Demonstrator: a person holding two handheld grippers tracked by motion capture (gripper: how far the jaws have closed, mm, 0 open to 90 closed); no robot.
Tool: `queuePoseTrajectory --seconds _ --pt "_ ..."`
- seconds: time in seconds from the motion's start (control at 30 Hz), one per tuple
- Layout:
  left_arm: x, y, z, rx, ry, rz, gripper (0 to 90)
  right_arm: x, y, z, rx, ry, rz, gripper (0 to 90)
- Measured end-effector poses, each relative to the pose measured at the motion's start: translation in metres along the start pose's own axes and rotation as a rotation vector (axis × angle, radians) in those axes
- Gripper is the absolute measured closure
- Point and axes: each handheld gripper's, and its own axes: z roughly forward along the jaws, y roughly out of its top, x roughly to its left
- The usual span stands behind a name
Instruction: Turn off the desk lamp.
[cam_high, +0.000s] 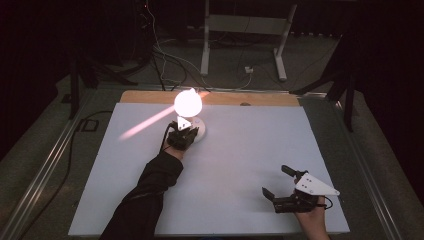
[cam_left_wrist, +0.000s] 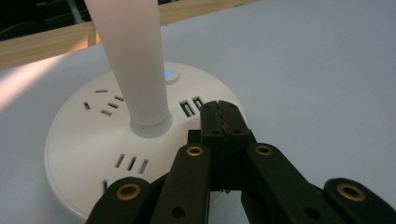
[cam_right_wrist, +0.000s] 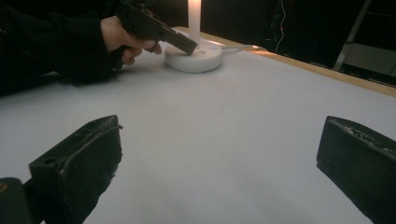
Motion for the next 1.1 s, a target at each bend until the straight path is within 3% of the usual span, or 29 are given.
queuePoseTrajectory --seconds 0.2,0.33,0.63,1.1 --pt "0.003 0.001 0.000 0.005 -0.022 -0.022 90.0 0.000 0.000 0.000 0.001 0.002 0.000 0.0" --pt "0.000 0.009 -0.005 0.001 0.002 -0.012 90.0 0.000 0.000 0.000 -0.001 0.001 0.003 0.0" --pt "-0.002 0.017 -0.013 -0.017 0.010 0.000 90.0 0.000 0.001 -0.001 -0.004 0.001 0.002 0.0" --pt "0.001 0.012 -0.008 0.010 0.024 0.004 90.0 -0.001 0.000 -0.001 -0.002 0.002 0.004 0.0"
